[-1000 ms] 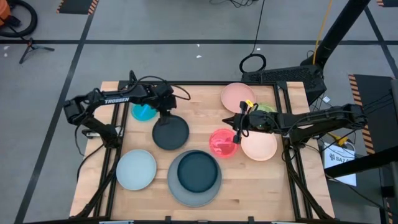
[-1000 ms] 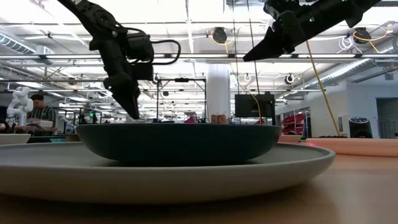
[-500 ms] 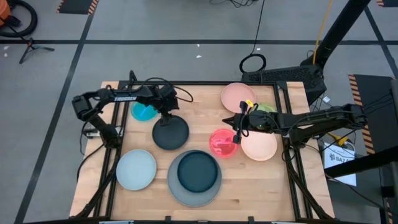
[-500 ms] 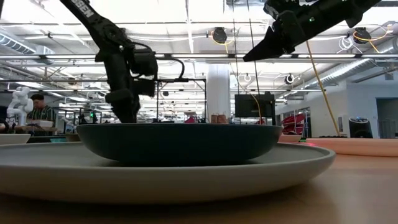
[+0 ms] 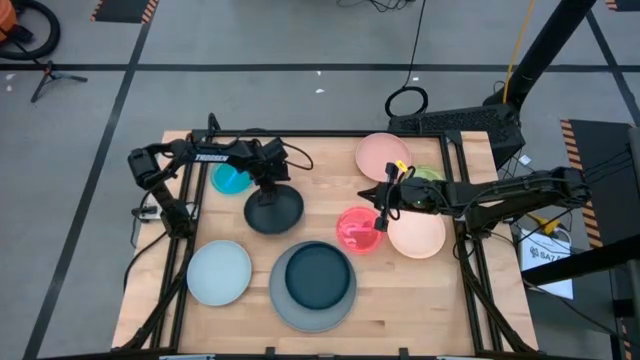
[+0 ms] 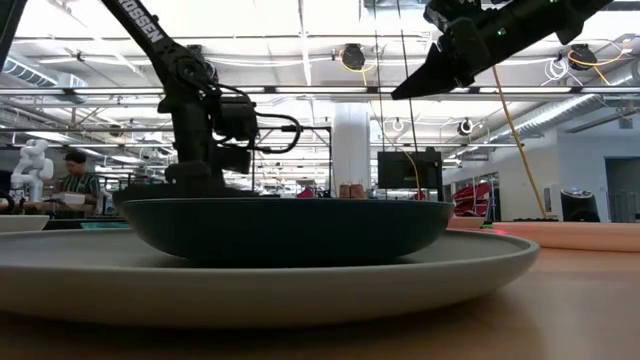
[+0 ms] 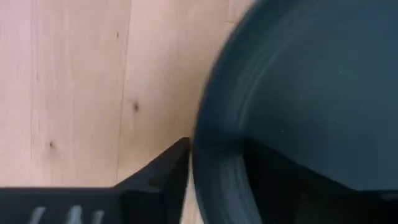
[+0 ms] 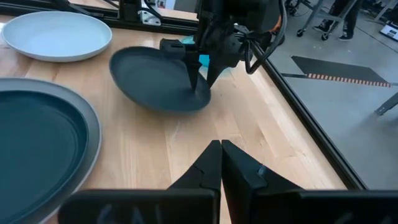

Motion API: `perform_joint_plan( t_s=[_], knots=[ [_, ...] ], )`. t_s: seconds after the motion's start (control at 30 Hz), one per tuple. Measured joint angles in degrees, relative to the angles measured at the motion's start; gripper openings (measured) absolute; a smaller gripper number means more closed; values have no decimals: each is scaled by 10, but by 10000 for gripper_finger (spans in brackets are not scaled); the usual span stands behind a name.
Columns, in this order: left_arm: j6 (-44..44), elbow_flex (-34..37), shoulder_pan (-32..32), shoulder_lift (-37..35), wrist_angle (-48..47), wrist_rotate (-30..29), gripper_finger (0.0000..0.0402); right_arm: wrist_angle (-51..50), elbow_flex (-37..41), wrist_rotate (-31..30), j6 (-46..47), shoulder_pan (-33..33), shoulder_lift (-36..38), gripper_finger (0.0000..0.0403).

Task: Stack plastic plates
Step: Stack the black plate on top of the dark blue plate

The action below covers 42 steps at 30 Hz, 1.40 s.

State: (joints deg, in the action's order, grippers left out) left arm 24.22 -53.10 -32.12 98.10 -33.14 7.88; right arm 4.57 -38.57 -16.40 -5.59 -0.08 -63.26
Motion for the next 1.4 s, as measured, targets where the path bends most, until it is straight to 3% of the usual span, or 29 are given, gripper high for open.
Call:
perform_joint_plan(
  t_s=[0.2, 0.37, 0.57, 0.77, 0.93, 1.17, 1.4],
  knots=[
    [0, -1, 0, -2, 0, 0, 59, -1, 0, -3, -1, -3, 0, 2],
    [-8, -1, 0, -11, -4, 6, 14, -1, 0, -3, 4, -10, 0, 2],
    [-41, 3, 1, -64, -7, 0, 12, -2, 0, -3, 4, -10, 0, 2],
    [-73, 3, 6, -155, -19, -46, 11, -1, 0, -3, 5, -10, 0, 2],
    [-137, 3, 28, -230, -37, -42, 11, -1, 0, -3, 7, -10, 0, 2],
    [-247, 2, 110, -294, -39, 1, 11, -1, 0, -2, 7, -10, 0, 2],
    [-374, 1, 230, -293, 24, 2, 11, 1, 0, -2, 7, -10, 0, 2]
  ],
)
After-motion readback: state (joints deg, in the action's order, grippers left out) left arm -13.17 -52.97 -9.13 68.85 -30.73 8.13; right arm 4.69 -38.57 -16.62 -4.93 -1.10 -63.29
